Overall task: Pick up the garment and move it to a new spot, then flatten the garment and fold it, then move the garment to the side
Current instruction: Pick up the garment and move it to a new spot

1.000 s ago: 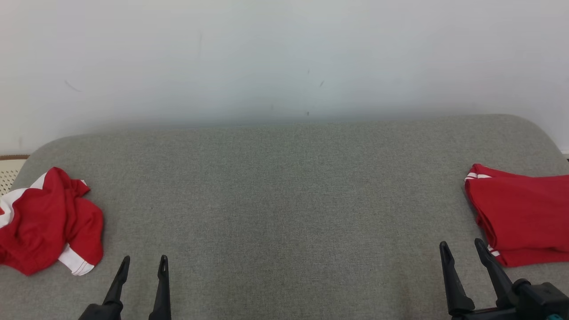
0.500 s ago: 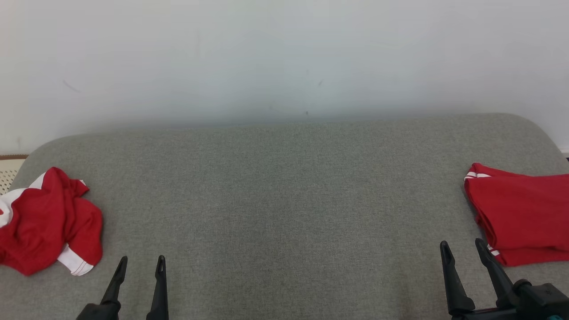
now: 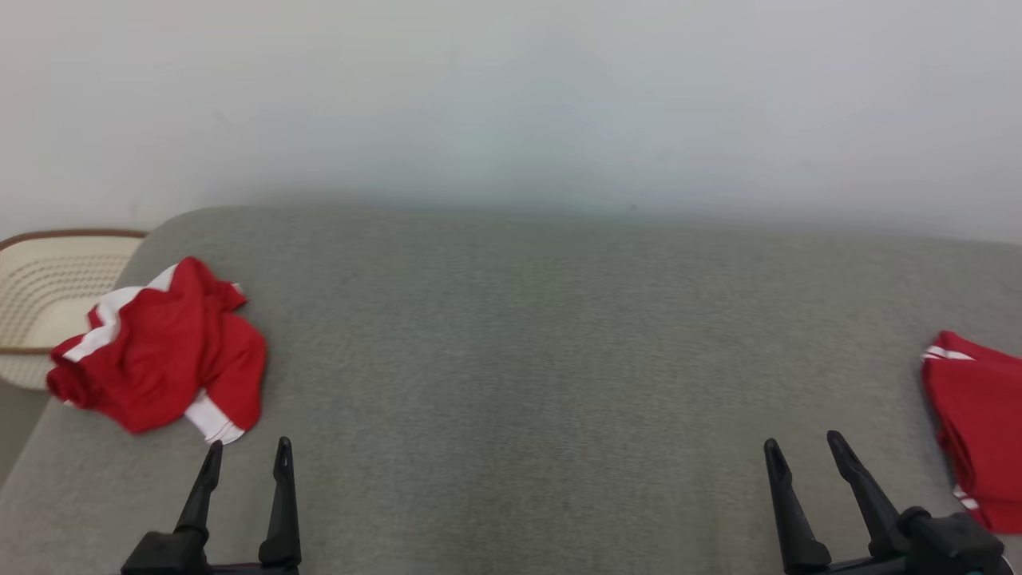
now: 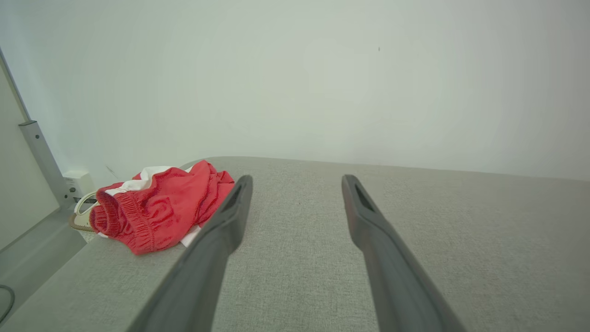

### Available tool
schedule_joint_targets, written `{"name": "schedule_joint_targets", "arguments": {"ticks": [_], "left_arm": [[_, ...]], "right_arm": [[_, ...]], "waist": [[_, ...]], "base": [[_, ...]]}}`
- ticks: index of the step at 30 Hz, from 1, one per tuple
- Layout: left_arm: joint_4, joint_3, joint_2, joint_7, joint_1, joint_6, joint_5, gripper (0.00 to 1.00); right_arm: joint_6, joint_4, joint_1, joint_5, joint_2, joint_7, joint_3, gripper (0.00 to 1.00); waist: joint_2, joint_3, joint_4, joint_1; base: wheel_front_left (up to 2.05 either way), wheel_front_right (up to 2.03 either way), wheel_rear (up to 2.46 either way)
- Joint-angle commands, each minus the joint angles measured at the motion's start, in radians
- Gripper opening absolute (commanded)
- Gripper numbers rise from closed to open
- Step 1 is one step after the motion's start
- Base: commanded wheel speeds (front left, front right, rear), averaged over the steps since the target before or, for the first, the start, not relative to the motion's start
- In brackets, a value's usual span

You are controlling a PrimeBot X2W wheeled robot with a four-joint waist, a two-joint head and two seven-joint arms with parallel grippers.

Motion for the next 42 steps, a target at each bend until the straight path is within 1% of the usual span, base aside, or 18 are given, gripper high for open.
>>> {"name": "schedule_joint_targets", "arguments": {"ticks": [1,6,11,13,18,27,31,33,37,39,42], "left_arm": [[-0.003,0.007,0.001,-0.006,0.005,0.004,-0.014,1.0],[-0.008,0.019,0.001,-0.01,0.026,0.014,-0.018,1.0],[-0.015,0.025,0.004,-0.011,0.036,0.019,-0.019,1.0],[-0.019,0.028,0.005,-0.012,0.036,0.02,-0.021,1.0],[-0.023,0.03,0.007,-0.013,0.037,0.02,-0.023,1.0],[-0.035,0.032,0.001,-0.016,0.013,0.016,-0.029,1.0],[-0.069,0.047,0.007,-0.017,-0.038,0.015,-0.017,1.0],[-0.099,0.059,0.016,-0.017,-0.092,0.015,-0.006,1.0],[-0.144,0.098,0.04,-0.001,-0.253,0.006,0.007,1.0],[-0.135,0.117,0.054,0.016,-0.342,-0.003,0.006,1.0],[-0.079,0.143,0.058,0.047,-0.472,-0.023,-0.026,1.0]], "right_arm": [[-0.001,-0.007,0.004,-0.002,0.001,0.0,0.009,1.0],[-0.001,-0.005,0.004,0.006,0.007,0.001,0.035,1.0],[-0.001,0.0,0.001,0.01,0.013,0.001,0.05,1.0],[-0.001,0.002,-0.002,0.011,0.013,0.0,0.057,1.0],[-0.001,0.006,-0.003,0.011,0.016,-0.003,0.061,1.0],[-0.001,0.009,-0.005,0.014,0.015,-0.005,0.065,1.0],[-0.001,0.005,-0.009,0.016,0.015,-0.004,0.059,1.0],[-0.001,-0.003,-0.013,0.011,0.013,0.001,0.057,1.0],[-0.001,-0.015,-0.026,0.01,0.002,0.01,0.06,1.0],[-0.001,-0.019,-0.034,0.009,-0.004,0.015,0.062,1.0],[-0.001,-0.027,-0.048,0.009,-0.012,0.018,0.062,1.0]], "waist": [[0.0,0.003,0.118,0.0],[0.0,0.0,0.223,0.0],[0.0,-0.001,0.301,0.0],[0.0,0.0,0.321,0.0],[0.0,0.0,0.344,0.0],[0.0,0.005,0.354,0.0],[0.0,0.011,0.353,0.0],[0.0,0.024,0.352,0.0],[0.0,0.053,0.335,0.0],[0.0,0.071,0.319,0.0],[0.0,0.103,0.292,0.0]], "base": [[0.0,0.0,0.0],[0.0,0.0,0.0],[0.0,0.0,0.0],[0.0,0.0,0.0],[0.0,0.0,0.0],[0.0,0.0,0.0],[0.0,0.0,0.0],[0.0,0.0,0.0],[0.0,0.0,0.0],[0.0,0.0,0.0],[0.0,0.0,0.0]]}}
